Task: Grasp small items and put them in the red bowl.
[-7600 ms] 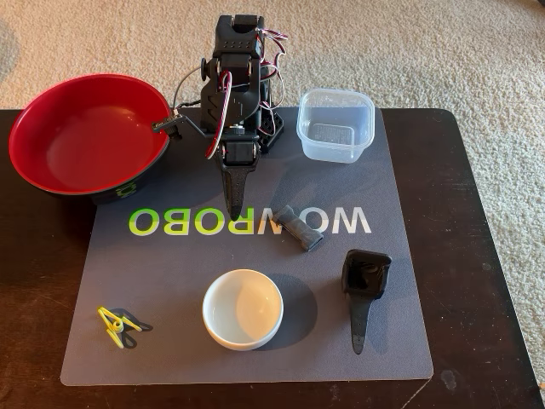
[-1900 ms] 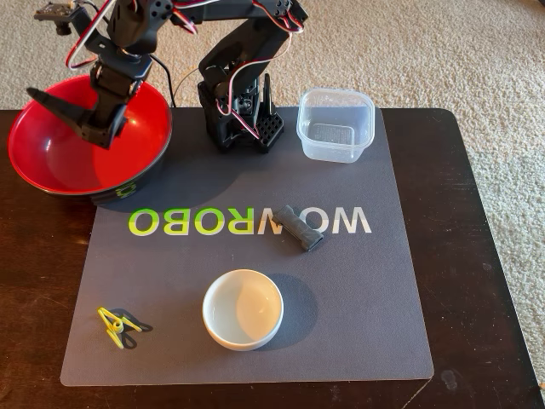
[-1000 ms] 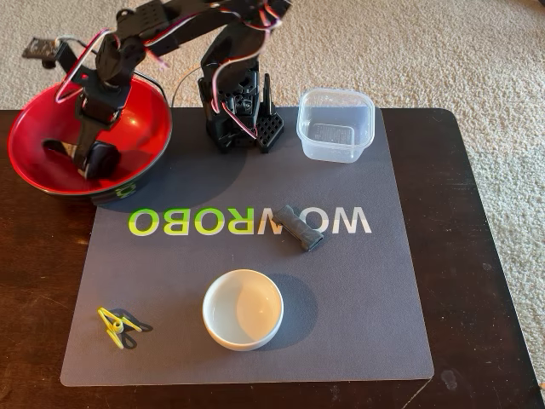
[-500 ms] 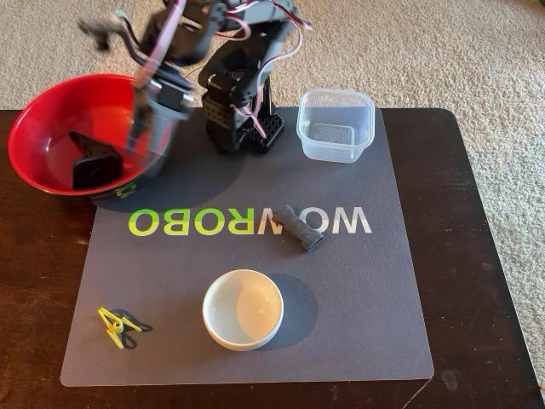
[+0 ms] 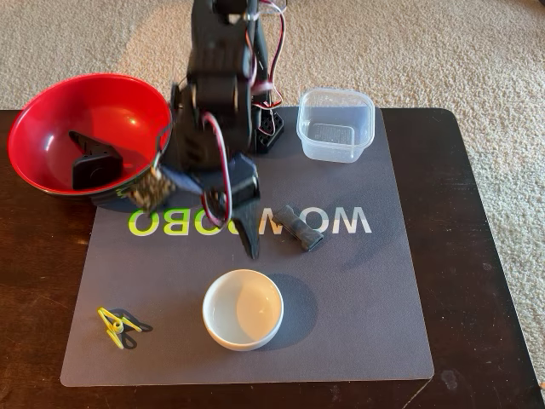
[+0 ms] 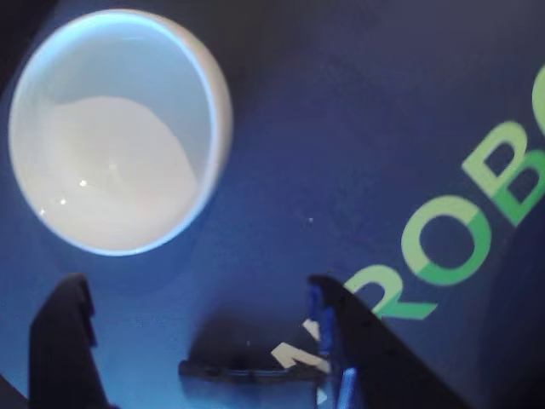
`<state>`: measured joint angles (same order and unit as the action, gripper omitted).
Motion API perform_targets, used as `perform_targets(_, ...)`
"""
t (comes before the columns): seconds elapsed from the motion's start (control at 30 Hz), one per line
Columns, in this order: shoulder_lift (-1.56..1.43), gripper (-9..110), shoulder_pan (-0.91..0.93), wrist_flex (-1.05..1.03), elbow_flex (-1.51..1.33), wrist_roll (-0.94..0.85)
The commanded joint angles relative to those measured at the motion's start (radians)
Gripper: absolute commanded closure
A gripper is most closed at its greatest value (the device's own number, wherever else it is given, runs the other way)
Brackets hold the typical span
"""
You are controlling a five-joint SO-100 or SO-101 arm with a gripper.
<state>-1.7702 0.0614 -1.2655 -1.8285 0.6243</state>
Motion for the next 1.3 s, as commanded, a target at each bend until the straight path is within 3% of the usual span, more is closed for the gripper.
perform_targets(0.0,0.109,71,0.006,0.000,0.069,-0.037)
perform_targets(0.33,0.666,80,0.066,-0.005,0.609,0.052)
perform_targets(0.63,0.781,101,0.057,-0.064,0.614,0.055)
perform_targets(0.7,0.802,101,0.064,-0.092,0.611,0.075)
perform_targets(0.9,0.723,101,0.181,-0.089,0.614,0.066)
perform_targets(1.27,0.291,101,0.319,-0.101,0.551,-0.064)
